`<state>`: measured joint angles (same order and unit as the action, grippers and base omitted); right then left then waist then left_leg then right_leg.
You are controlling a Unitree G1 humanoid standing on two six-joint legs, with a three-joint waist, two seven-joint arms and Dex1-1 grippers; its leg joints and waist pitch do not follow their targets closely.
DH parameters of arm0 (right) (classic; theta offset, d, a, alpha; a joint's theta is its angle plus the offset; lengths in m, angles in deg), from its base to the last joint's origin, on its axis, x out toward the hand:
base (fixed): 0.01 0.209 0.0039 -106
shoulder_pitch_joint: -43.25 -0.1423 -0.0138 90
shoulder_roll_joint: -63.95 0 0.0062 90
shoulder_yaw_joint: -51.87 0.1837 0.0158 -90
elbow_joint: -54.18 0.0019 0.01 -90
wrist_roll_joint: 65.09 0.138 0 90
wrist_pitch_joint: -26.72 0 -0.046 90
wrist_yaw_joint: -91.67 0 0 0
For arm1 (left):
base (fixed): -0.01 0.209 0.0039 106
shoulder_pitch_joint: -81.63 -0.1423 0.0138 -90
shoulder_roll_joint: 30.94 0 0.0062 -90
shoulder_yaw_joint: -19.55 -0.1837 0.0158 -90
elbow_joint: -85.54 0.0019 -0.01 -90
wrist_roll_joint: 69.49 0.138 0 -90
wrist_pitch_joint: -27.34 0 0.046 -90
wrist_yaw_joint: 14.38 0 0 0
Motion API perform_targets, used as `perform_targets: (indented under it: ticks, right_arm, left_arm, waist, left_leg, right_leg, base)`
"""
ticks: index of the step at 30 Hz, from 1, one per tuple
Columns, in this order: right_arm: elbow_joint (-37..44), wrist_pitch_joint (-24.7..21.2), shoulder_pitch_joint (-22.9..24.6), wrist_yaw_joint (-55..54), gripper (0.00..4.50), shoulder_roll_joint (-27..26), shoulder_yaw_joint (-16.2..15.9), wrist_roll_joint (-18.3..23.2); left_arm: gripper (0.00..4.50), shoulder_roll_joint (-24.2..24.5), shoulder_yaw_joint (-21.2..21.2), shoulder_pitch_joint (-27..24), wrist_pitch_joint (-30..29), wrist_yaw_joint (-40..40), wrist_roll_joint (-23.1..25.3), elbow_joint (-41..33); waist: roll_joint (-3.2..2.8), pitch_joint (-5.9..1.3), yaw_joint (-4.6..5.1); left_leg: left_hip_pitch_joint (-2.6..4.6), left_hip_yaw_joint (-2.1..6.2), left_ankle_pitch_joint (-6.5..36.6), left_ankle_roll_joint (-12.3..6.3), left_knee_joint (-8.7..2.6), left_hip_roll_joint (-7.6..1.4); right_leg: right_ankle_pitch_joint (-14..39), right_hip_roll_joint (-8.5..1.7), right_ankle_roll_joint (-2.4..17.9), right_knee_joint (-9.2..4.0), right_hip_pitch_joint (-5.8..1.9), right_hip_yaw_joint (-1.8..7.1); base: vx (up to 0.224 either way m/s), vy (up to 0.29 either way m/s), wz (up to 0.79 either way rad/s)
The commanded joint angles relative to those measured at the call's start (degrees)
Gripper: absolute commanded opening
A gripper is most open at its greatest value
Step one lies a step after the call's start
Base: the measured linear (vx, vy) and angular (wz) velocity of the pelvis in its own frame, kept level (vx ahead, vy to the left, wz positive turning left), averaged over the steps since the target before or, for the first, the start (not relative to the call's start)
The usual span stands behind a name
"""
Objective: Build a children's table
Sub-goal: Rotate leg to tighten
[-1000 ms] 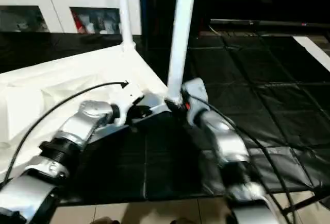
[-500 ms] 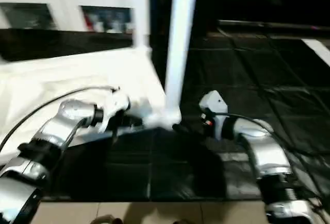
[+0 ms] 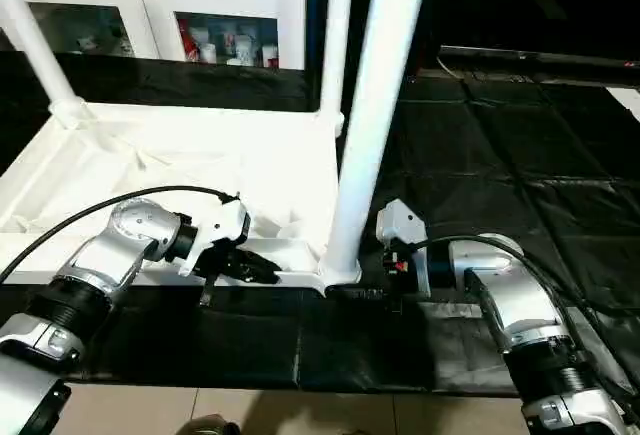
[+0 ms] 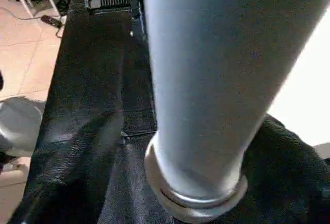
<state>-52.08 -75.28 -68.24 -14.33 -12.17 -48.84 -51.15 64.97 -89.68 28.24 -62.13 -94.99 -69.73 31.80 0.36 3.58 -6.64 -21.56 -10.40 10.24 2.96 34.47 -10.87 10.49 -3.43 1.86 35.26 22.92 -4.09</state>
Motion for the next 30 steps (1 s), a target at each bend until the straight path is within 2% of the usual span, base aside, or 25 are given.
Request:
perform_targets:
  ticks: [1, 5, 7, 9, 12, 15, 17, 21, 24, 25, 26, 28, 29, 30]
  right_arm:
    - [-0.2, -0.4, -0.7, 1.9, 3.55, 0.7, -0.8, 0.6]
    - [0.1, -1.0, -0.7, 2.7, 3.29, 0.6, -0.9, 0.8]
    - [0.1, -1.3, -0.6, 3.1, 2.99, 0.6, -1.1, 1.0]
    - [0.1, -1.3, -0.6, 3.1, 2.91, 0.6, -1.2, 1.0]
    - [0.2, -1.4, -0.4, 3.3, 2.56, 0.5, -1.3, 1.1]
    - [0.7, -1.6, 0.1, 3.1, 2.5, 0.1, -1.3, 1.2]
    - [0.8, -1.8, 0.3, 3.0, 2.18, 0.0, -1.2, 1.3]
    - [2.0, -3.2, 1.1, 1.8, 2.06, -0.8, -1.1, 1.6]
    - [2.1, -4.1, 1.2, -1.5, 2.02, -2.4, -0.6, 1.2]
    - [0.8, -4.4, 0.3, -7.6, 2.02, -5.0, -0.1, -0.7]
    - [0.1, -4.7, -0.3, -10.8, 2.02, -6.5, 0.2, -1.7]
    - [-0.7, -5.0, -0.9, -14.0, 2.01, -7.9, 0.5, -2.6]
    - [-0.7, -5.0, -0.9, -14.0, 2.0, -7.9, 0.5, -2.6]
    - [-2.5, -5.4, -2.3, -19.2, 2.0, -10.6, 1.0, -3.8]
  left_arm:
    - [0.0, 0.1, -1.3, 0.5, 1.3, -2.5, -0.6, -2.7]
    - [0.0, 0.3, -1.4, 0.3, 1.3, -2.7, -0.4, -3.1]
    - [0.0, 0.3, -1.4, 0.2, 1.2, -2.9, -0.4, -3.2]
    - [0.0, 0.4, -1.5, 0.2, 1.2, -2.9, -0.3, -3.2]
    - [0.0, 0.4, -1.6, 0.2, 1.2, -2.9, -0.2, -3.2]
    - [0.0, 0.4, -1.6, 0.2, 1.2, -2.4, -0.1, -3.1]
    - [0.0, 0.3, -1.6, 0.2, 1.2, -2.2, 0.0, -3.0]
    - [0.0, -0.5, -0.9, 0.1, 0.5, -0.4, -0.1, -2.8]
    - [0.0, -1.4, -0.3, 0.6, -1.2, 2.0, 0.0, -2.3]
    - [0.0, -2.7, 0.9, 1.4, -3.1, 5.5, -0.1, -1.6]
    - [0.0, -3.5, 1.6, 1.9, -4.4, 7.6, -0.2, -1.4]
    - [0.0, -4.3, 2.4, 2.4, -5.7, 9.7, -0.3, -1.2]
    - [0.0, -4.3, 2.4, 2.4, -5.7, 9.7, -0.3, -1.2]
    - [0.0, -5.6, 3.3, 3.2, -7.9, 13.3, 0.0, -1.1]
  waist:
    - [0.17, -4.31, 0.21]
    - [0.14, -4.33, 0.18]
    - [0.16, -4.28, 0.18]
    - [0.18, -4.26, 0.19]
    - [0.2, -4.27, 0.18]
    - [0.08, -4.34, 0.15]
    - [0.11, -4.36, 0.16]
    - [0.11, -4.23, 0.19]
    - [0.14, -4.04, 0.27]
    - [0.15, -3.98, 0.35]
    - [0.05, -3.82, 0.74]
    - [0.23, -3.79, 1.33]
    - [0.27, -3.8, 1.51]
    - [0.06, -3.71, 1.96]
  left_leg:
    - [0.98, 0.8, 9.2, -3.2, -3.69, -2.83]
    - [1.02, 0.83, 9.2, -3.26, -3.72, -2.88]
    - [1.06, 0.82, 9.4, -3.15, -3.75, -2.88]
    - [1.03, 0.82, 9.6, -3.06, -3.75, -2.85]
    - [1.05, 0.82, 9.7, -2.86, -3.75, -2.84]
    - [0.99, 0.86, 9.3, -2.84, -3.73, -2.84]
    - [0.99, 0.84, 9.2, -2.92, -3.72, -2.83]
    - [1.02, 0.82, 9.7, -2.83, -3.77, -2.81]
    - [1.22, 0.93, 11.4, -2.05, -3.93, -2.75]
    - [1.24, 0.94, 11.8, -1.88, -3.94, -2.69]
    - [1.23, 1.03, 12.5, -0.97, -4.08, -2.67]
    - [1.48, 1.19, 13.7, -0.1, -4.1, -2.36]
    - [1.42, 1.23, 13.8, -0.11, -4.13, -2.35]
    - [1.26, 1.22, 13.9, -0.08, -4.19, -2.41]
  right_leg:
    - [11.9, -5.1, 11.1, -4.4, -2.96, 2.95]
    - [11.7, -5.06, 11.3, -4.33, -2.96, 2.93]
    - [12.0, -5.08, 11.4, -4.36, -2.93, 2.91]
    - [12.5, -5.09, 11.2, -4.42, -2.95, 2.92]
    - [13.0, -5.11, 10.9, -4.48, -2.95, 2.94]
    - [12.3, -5.12, 11.0, -4.37, -3.01, 2.93]
    - [11.9, -5.07, 11.2, -4.34, -3.01, 2.91]
    - [12.7, -5.09, 11.0, -4.5, -2.99, 2.92]
    - [16.9, -5.19, 10.0, -4.97, -2.87, 2.86]
    - [18.1, -5.22, 9.7, -5.13, -2.88, 2.84]
    - [19.8, -5.15, 9.3, -5.13, -2.66, 2.83]
    - [24.0, -5.22, 8.0, -5.83, -2.59, 2.7]
    - [24.3, -5.22, 7.7, -5.86, -2.7, 2.73]
    - [24.1, -5.17, 7.7, -5.79, -2.63, 2.82]
  base:
    - [0.0, 0.0, 0.0]
    - [0.0, 0.0, 0.0]
    - [0.0, 0.0, 0.0]
    - [0.0, 0.0, 0.0]
    - [0.0, 0.0, 0.0]
    - [0.0, 0.0, 0.0]
    - [0.0, 0.0, 0.0]
    - [0.0, 0.0, 0.0]
    - [0.0, 0.0, 0.0]
    - [0.0, 0.0, 0.0]
    - [0.0, 0.0, 0.0]
    - [0.0, 0.0, 0.0]
    - [0.0, 0.0, 0.0]
    - [0.0, 0.0, 0.0]
